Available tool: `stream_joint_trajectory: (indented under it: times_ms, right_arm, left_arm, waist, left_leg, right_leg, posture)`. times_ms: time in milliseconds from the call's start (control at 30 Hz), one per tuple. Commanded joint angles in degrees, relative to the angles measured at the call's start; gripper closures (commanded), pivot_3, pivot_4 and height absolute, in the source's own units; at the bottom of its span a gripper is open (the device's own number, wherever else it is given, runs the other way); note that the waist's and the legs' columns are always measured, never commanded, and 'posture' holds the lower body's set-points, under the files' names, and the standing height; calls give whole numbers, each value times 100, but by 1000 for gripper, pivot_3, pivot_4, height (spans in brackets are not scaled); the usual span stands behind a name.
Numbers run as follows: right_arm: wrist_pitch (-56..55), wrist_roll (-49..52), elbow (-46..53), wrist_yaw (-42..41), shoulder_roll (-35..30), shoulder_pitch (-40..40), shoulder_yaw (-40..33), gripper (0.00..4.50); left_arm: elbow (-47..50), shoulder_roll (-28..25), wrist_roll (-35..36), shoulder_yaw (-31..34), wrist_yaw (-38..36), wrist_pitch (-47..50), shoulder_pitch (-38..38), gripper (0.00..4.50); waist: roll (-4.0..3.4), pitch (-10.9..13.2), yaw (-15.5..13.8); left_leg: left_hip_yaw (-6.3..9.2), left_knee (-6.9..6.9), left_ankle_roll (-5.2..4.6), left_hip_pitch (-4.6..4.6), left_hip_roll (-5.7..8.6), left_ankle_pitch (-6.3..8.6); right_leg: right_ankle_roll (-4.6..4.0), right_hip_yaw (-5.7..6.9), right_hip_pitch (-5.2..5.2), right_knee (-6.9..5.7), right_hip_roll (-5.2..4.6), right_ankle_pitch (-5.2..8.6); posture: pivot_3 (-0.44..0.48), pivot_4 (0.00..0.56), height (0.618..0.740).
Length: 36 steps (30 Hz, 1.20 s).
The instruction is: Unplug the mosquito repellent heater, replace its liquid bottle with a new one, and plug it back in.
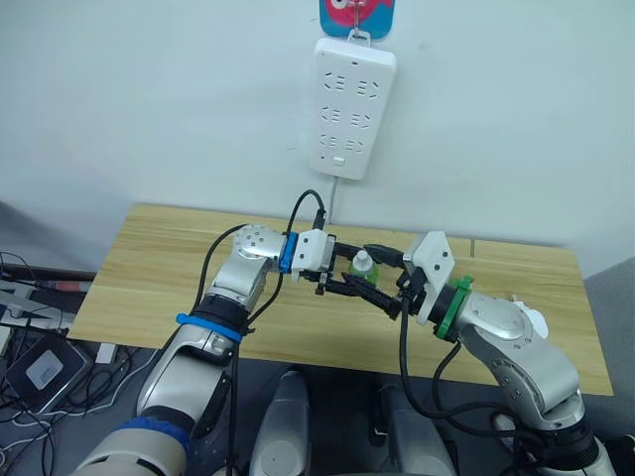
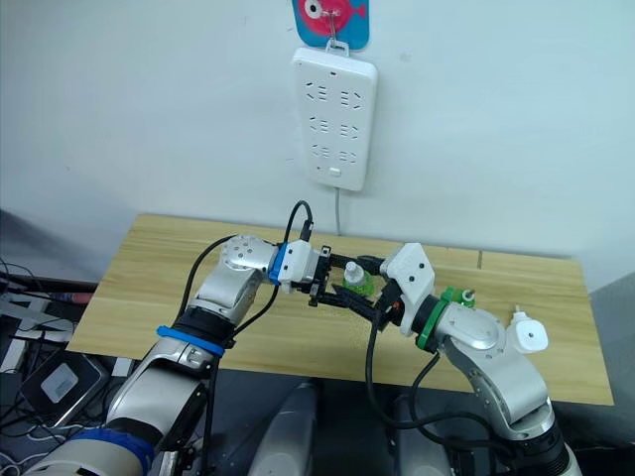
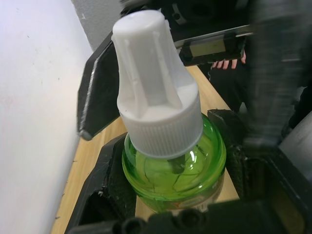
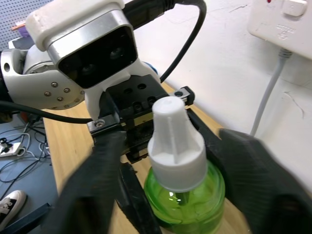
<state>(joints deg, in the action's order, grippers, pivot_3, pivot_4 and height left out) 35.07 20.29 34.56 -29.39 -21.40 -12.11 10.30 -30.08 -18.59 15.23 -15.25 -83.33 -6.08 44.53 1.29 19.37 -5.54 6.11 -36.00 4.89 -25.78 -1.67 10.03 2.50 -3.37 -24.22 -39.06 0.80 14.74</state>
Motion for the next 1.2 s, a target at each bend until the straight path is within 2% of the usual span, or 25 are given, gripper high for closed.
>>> stream_joint_trajectory:
  times_ms: [33, 100, 300, 433, 533, 633, 733, 867, 1167, 1200]
  right_arm:
    - [-185, 11, 48, 1, 40, -24, -33, 2819]
    - [-220, 16, 12, -19, 42, -36, -36, 3414]
    - [-306, 128, -116, -366, -7, -261, 67, 3426]
    - [-708, 446, -864, -2035, -361, -1140, 422, 3426]
    - [-1204, 488, -1801, -3425, -593, -1897, 626, 3426]
    - [-1554, 449, -2780, -4427, -534, -2633, 799, 3426]
    - [-1870, 340, -3491, -4947, -333, -3095, 906, 3426]
    - [-1665, 412, -3617, -5183, -301, -3163, 908, 3426]
    - [-1090, 636, -2487, -4759, -1107, -2246, 209, 191]
    - [-1030, 661, -2351, -4664, -1204, -2123, 111, 42]
  left_arm:
    - [139, 10, 6, 111, -10, -88, -22, 2211]
    - [141, 4, -2, 105, -9, -106, -42, 2211]
    - [197, -19, 21, 97, -79, -103, -91, 2211]
    - [522, -140, 153, 40, -471, -7, -278, 2211]
    - [1023, -323, 280, -110, -845, 119, -520, 2211]
    - [1717, -721, 526, -432, -917, 230, -854, 2211]
    - [2114, -981, 684, -532, -917, 371, -1091, 2211]
    - [2227, -1058, 668, -440, -911, 498, -1198, 2211]
    - [1638, -763, 439, -152, -605, 426, -917, 2211]
    - [1583, -741, 422, -134, -583, 407, -895, 2211]
  waist:
    - [0, -1, 8]
    - [-1, -2, 20]
    - [0, -2, 89]
    - [-1, -2, 166]
    - [-1, -3, 245]
    - [-2, -3, 271]
    - [-3, -4, 243]
    - [-3, -3, 133]
    - [-4, -4, -117]
    - [-4, -4, -113]
  left_leg:
    - [0, 0, 0, 0, 0, 0]
    - [0, 0, -1, 0, 0, -1]
    - [0, 0, -2, 0, 0, -1]
    - [-3, -3, -5, 4, 0, -4]
    - [-1, 1, -12, 10, 0, -9]
    - [4, 4, -13, 15, -2, -10]
    - [15, 10, -13, 16, -3, -10]
    - [21, 10, -12, 14, 0, -9]
    - [20, 3, -11, 10, 3, -11]
    - [19, 4, -11, 10, 3, -11]
  right_leg:
    - [0, 0, 0, 0, 0, 0]
    - [-1, 0, 0, 0, 0, 0]
    - [-1, 0, 1, -1, 0, -1]
    - [-3, -2, 3, -2, 0, -4]
    - [-4, 1, 7, -4, 0, -8]
    - [-5, 8, 9, -6, 0, -9]
    - [-6, 19, 8, -11, 0, -9]
    - [-5, 27, 10, -10, -4, -8]
    - [-5, 27, 11, -3, -6, -8]
    - [-5, 27, 11, -3, -6, -8]
  posture:
    - [227, 249, 740]
    - [228, 253, 740]
    - [218, 259, 740]
    - [211, 261, 740]
    - [252, 264, 740]
    - [288, 257, 740]
    - [296, 260, 740]
    - [320, 278, 740]
    - [291, 278, 740]
    - [281, 276, 740]
